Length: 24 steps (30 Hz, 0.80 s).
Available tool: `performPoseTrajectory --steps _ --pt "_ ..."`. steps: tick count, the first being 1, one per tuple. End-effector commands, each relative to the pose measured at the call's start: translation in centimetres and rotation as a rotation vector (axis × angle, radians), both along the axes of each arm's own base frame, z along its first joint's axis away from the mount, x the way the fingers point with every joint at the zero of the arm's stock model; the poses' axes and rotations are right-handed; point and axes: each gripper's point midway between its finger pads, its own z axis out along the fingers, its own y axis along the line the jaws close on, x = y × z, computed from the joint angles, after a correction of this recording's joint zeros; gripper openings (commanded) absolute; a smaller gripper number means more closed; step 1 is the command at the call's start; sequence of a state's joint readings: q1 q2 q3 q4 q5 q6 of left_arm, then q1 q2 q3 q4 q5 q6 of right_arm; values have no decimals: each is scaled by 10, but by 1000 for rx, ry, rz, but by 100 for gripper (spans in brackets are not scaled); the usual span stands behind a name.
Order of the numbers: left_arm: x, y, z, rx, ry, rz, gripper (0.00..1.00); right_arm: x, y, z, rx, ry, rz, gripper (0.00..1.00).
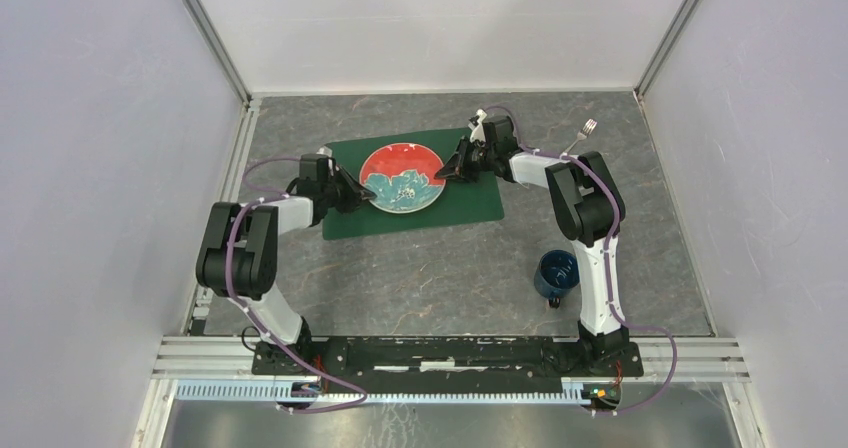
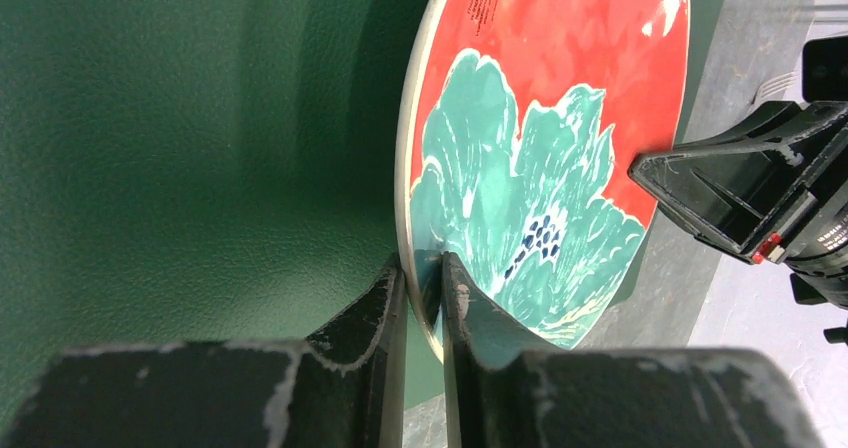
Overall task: Set the dinner table for one person
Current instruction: Place the plate on the napkin.
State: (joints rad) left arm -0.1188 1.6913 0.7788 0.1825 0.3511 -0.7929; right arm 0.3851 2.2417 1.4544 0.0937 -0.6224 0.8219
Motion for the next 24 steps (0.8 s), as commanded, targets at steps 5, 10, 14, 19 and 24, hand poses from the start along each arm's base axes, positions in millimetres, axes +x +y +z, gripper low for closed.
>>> performPoseTrajectory --steps 5,10,14,19,24 --pt "29 -36 48 -149 -181 -117 2 -32 42 30 88 -64 188 0" --pt "34 -40 41 -172 -171 -143 2 -33 41 25 79 -55 187 0" --pt "39 -43 39 -181 -167 -166 5 -31 40 24 67 -54 187 5" --pt "47 -44 41 -175 -167 -180 27 -28 40 23 60 -54 186 40" --pt "48 -43 42 -159 -165 -185 40 -27 40 21 57 -51 180 73"
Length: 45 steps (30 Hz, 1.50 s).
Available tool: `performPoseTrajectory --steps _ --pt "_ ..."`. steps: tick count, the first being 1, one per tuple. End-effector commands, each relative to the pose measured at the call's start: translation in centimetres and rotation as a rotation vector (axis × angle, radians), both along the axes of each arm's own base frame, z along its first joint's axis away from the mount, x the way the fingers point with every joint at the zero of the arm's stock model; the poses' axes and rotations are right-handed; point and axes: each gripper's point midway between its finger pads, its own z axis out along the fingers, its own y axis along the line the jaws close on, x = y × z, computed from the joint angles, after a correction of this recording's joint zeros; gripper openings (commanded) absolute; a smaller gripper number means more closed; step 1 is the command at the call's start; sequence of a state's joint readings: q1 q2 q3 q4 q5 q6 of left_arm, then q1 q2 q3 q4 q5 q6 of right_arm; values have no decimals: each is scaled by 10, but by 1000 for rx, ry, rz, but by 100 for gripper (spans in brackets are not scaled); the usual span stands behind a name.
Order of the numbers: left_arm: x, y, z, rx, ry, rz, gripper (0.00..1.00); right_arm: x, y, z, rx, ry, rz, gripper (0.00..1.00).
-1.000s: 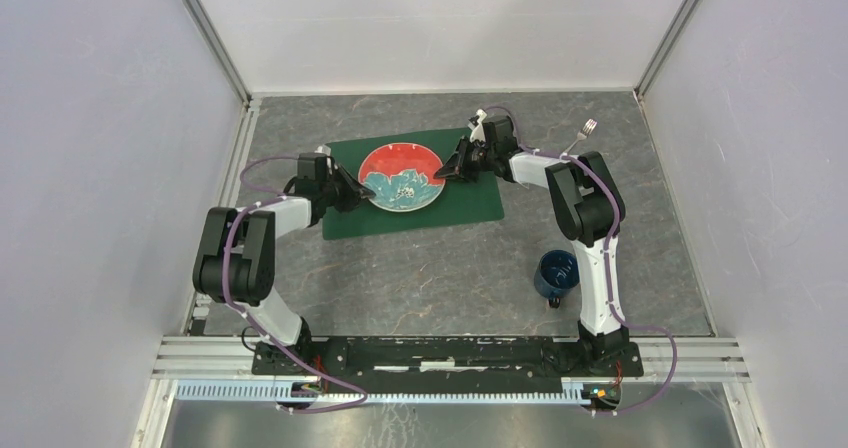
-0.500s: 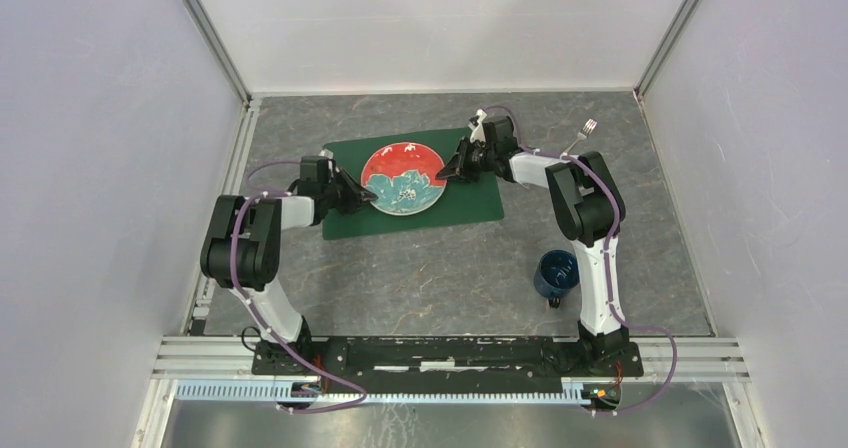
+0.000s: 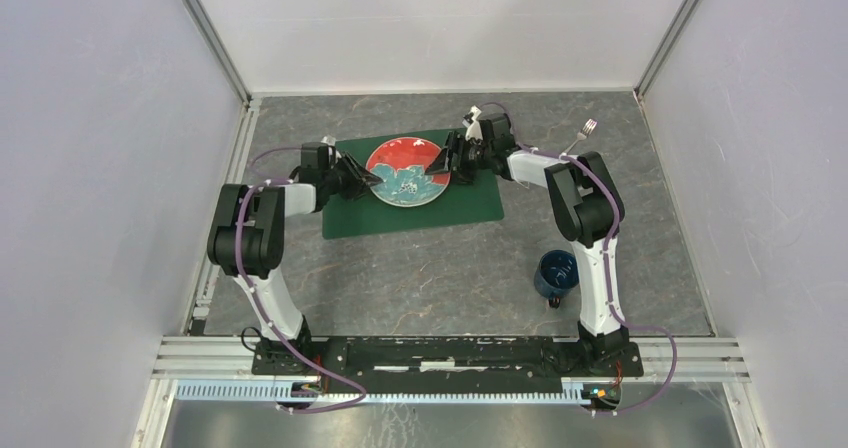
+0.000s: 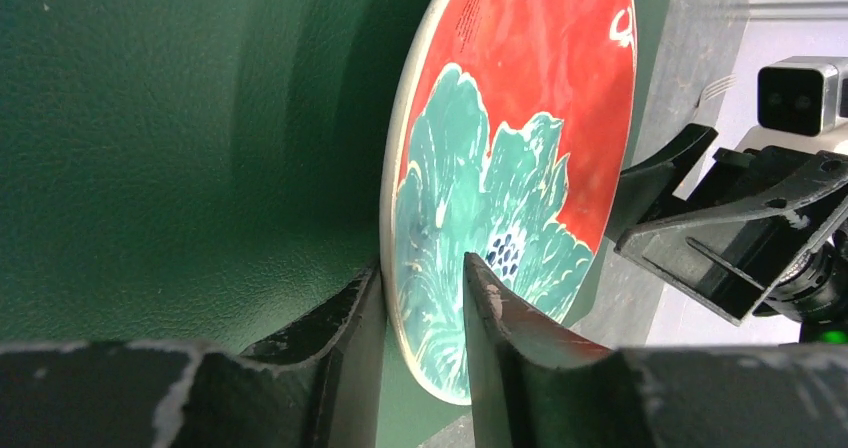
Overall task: Set the dinner table for one person
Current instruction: Place the plate on the napkin.
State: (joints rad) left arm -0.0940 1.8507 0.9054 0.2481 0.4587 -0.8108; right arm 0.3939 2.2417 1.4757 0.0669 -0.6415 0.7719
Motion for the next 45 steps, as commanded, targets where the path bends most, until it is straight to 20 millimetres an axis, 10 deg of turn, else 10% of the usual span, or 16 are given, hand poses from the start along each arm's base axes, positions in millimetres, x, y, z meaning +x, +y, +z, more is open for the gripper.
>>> performPoseTrajectory --steps 1,25,45 --pt "13 -31 45 -73 -152 -133 41 -24 35 17 62 -17 131 77" --pt "-3 18 42 -14 -128 -66 52 -40 15 0 -38 0 111 87" --pt "-1 49 45 3 -134 4 53 -61 -45 -39 -222 125 31 89"
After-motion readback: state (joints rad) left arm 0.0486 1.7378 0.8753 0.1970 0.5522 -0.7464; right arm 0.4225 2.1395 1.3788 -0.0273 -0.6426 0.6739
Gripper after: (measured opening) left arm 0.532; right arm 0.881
